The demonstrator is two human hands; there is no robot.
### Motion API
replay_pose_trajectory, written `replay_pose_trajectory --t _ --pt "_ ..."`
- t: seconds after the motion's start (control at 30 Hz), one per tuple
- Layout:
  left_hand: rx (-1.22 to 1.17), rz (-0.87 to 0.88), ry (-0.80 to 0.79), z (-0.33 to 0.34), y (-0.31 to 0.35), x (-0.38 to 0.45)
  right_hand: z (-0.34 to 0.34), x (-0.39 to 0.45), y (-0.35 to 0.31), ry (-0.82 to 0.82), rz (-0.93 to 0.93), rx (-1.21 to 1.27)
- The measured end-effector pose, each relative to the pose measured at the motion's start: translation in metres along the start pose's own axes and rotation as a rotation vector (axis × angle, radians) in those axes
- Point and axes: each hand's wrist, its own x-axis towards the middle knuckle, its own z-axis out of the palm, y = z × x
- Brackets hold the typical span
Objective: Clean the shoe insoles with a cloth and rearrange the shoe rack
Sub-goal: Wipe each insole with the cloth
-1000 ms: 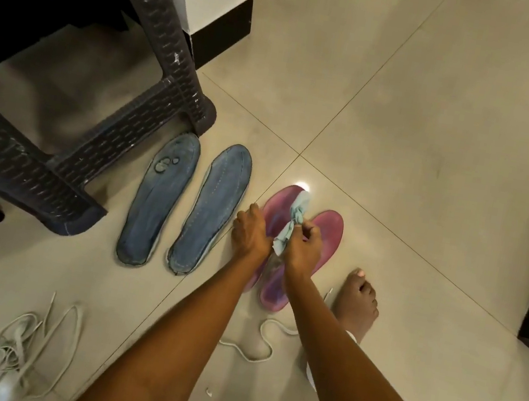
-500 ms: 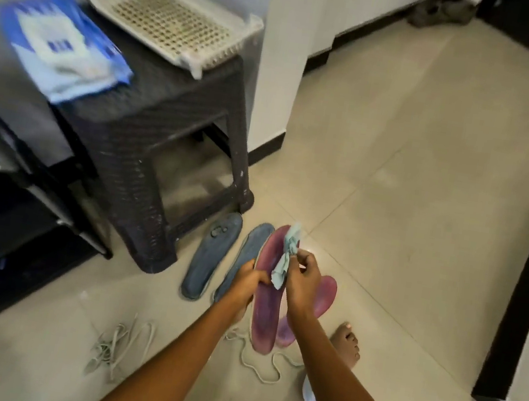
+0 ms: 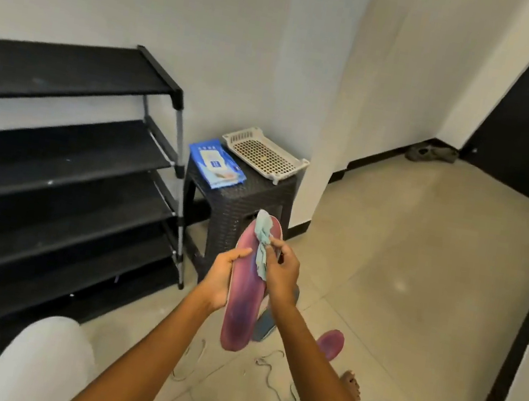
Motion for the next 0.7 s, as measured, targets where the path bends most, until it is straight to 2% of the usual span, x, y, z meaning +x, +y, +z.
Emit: replay_pose_trajectory --t 0.1,0.17,0.27,0.37,0.43,0.5,0.57,0.63,0.7 --pt "-0.146 0.047 -0.047 0.002 0.018 -0.029 0.012 -0.030 -0.024 -0.059 -0.035 0.007" --pt "-0.184 0.073 -0.078 0.003 0.023 -0.040 0.016 -0.045 -0.033 -0.088 -0.109 -0.077" --pt "-0.221 0.106 -0.112 0.000 0.026 -0.055 0.008 -0.050 -0.053 0.001 -0.331 -0.223" --pt "-0.210 0.108 -0.124 -0.006 0.026 -0.059 -0.005 -0.042 -0.078 0.128 -0.387 -0.171" --pt "-0.210 0.102 -0.148 -0.006 0.027 -0.062 -0.008 -0.037 -0.092 0.080 -0.475 -0.207" --pt "-0.203 0.136 -0.146 -0.002 0.028 -0.063 -0.007 -0.030 -0.100 -0.061 -0.622 -0.406" --pt "-0.255 0.191 -0.129 0.004 0.030 -0.065 -0.001 -0.025 -0.104 -0.169 -0.717 -0.737" --pt "-0.314 0.190 -0.141 0.008 0.033 -0.064 0.006 -0.023 -0.106 -0.191 -0.717 -0.987" --pt "-0.344 0.183 -0.132 0.008 0.040 -0.062 0.010 -0.030 -0.107 -0.178 -0.719 -1.036"
